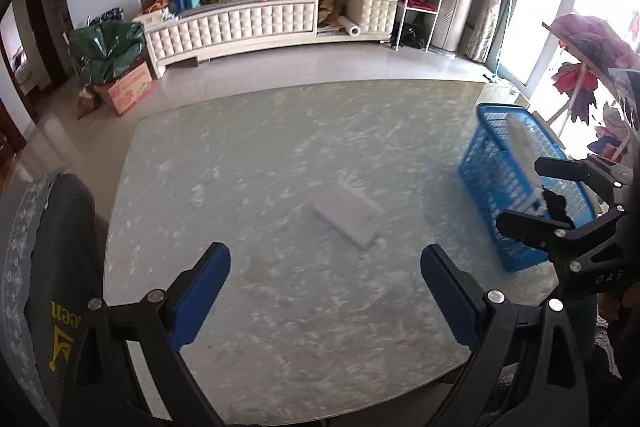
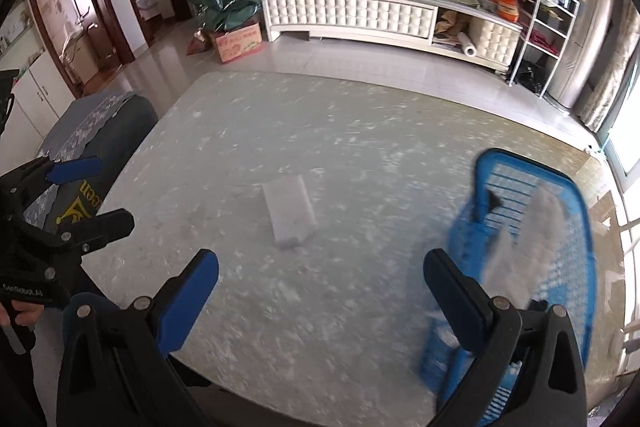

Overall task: Organize soft objects
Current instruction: 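Move the right gripper back over the white sponge block, then grasp the white sponge block with the right gripper and lift it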

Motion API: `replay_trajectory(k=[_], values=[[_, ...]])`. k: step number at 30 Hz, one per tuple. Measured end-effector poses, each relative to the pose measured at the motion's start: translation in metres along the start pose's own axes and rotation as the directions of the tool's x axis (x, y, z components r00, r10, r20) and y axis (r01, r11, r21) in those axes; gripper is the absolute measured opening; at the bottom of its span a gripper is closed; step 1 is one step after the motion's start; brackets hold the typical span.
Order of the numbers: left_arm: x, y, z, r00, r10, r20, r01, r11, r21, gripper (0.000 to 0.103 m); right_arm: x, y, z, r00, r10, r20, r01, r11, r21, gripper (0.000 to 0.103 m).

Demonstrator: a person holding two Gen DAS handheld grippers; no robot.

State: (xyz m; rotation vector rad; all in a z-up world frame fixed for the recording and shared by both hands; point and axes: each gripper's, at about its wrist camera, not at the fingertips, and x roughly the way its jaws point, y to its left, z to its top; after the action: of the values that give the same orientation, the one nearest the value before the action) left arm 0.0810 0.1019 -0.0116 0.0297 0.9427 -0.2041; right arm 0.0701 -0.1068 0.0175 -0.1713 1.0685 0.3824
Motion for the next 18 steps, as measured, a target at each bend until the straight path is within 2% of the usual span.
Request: replay_trajectory(k=[10,18], values=[[0.046,0.048,-0.008,0.997,-0.003,-0.079,0.0,0.999,-0.036,0.095,0.064,0.013,0.023,0.997,0.016,-0.074,-0.019,0.999,-0.044,0.103],[0.086,0.077,-0.011,0.991,-0.012,-0.132,0.006,0.999,-0.052,0.095,0.117,0.038,0.029,0.987,0.017,-0.158,-0.03,0.996,-0.083,0.103]])
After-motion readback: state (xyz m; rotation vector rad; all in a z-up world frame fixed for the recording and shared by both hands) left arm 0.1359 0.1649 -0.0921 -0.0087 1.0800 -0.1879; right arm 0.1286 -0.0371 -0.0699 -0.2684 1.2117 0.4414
